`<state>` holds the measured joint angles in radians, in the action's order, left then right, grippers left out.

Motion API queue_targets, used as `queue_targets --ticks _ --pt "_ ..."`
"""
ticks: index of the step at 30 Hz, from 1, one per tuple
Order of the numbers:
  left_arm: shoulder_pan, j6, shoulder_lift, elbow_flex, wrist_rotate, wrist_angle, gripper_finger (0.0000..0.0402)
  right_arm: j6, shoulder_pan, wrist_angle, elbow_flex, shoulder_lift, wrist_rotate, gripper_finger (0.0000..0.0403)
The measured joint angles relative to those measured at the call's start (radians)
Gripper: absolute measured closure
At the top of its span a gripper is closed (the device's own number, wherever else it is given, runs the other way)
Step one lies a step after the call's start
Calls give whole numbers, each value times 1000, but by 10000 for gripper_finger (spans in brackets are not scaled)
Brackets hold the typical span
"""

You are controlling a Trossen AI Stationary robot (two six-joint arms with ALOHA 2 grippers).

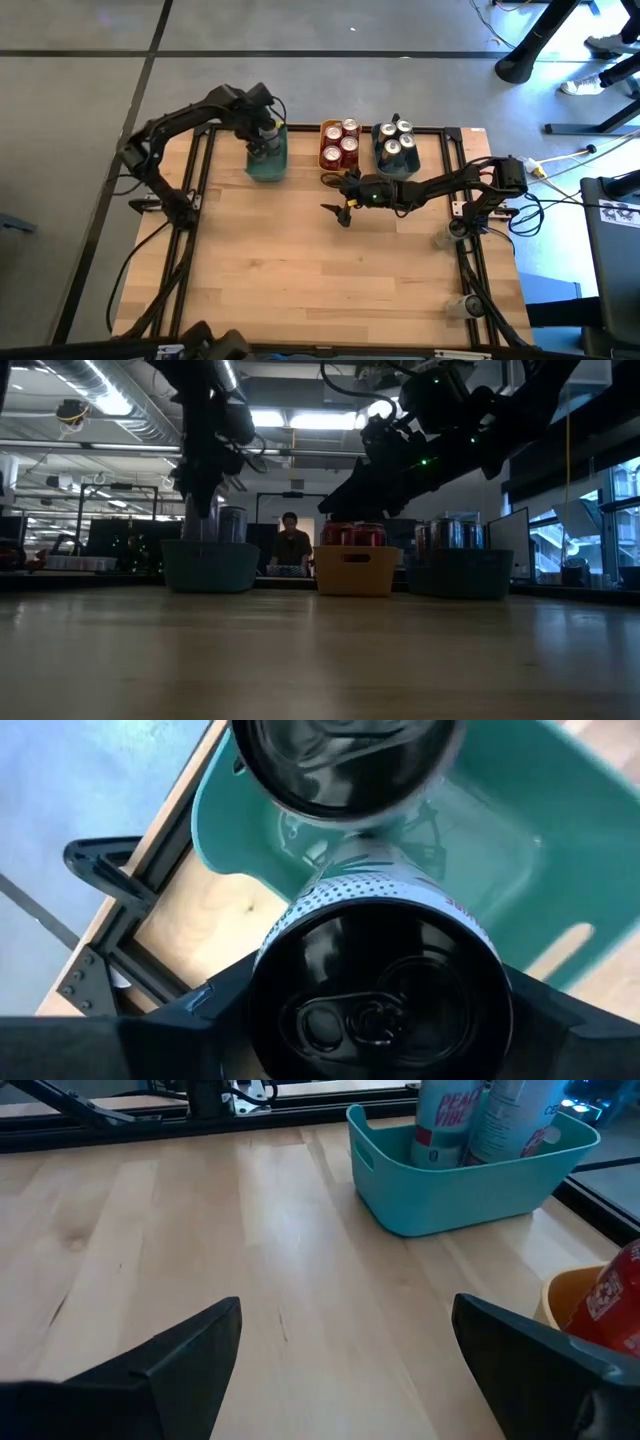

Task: Sort soda cans
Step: Put the bottom left white pink soda can into the green bin

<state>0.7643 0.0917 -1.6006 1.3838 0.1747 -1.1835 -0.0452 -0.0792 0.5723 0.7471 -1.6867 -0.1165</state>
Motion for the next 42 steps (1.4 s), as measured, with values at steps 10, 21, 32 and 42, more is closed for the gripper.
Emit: queue_targets --ticks 10,21,32,42 --pt "9 31 -63 0 0 32 148 -7 0 -1 0 0 -3 43" --pt "7 43 -64 0 1 16 113 -8 0 -22 0 0 -3 43" --pt "7 52 -34 0 5 9 108 -26 0 -23 0 0 -3 43" --pt "-9 47 -34 30 27 -29 107 -27 0 -22 0 0 -3 43"
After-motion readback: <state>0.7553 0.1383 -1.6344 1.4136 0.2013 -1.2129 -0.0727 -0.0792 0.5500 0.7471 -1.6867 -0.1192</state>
